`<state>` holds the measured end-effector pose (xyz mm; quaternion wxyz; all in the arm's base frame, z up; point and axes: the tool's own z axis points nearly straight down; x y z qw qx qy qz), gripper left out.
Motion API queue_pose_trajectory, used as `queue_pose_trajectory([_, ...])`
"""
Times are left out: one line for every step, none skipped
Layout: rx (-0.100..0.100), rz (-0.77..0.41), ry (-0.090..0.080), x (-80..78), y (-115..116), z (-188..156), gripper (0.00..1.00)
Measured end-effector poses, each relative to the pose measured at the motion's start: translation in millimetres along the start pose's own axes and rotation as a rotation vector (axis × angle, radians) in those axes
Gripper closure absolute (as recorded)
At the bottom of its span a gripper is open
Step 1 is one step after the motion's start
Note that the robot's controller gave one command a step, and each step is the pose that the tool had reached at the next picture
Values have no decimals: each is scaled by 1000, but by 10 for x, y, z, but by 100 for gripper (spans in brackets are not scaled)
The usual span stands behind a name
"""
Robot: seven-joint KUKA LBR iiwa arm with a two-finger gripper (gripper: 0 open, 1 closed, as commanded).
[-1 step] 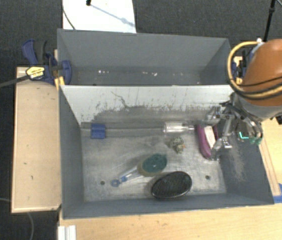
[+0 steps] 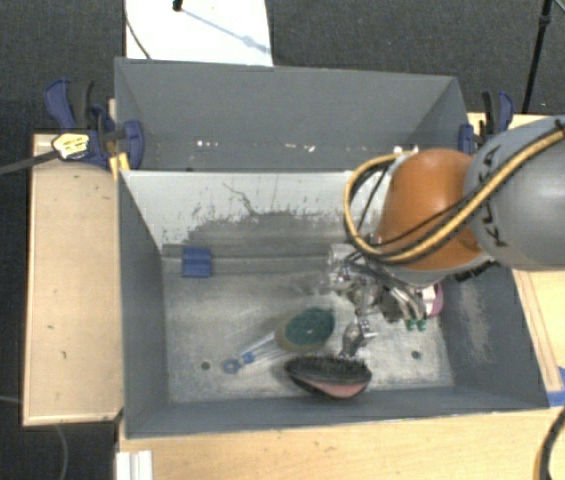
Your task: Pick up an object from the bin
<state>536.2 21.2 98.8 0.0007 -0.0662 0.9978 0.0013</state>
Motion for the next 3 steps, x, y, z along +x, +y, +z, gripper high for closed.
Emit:
queue_pose_trajectory([7,-171,-39,112,493,222,0])
queue_pose_trajectory([6,-171,-26,146,492,231,100])
queue_pose_trajectory([6,-416,-7,324,-48,-1303,100])
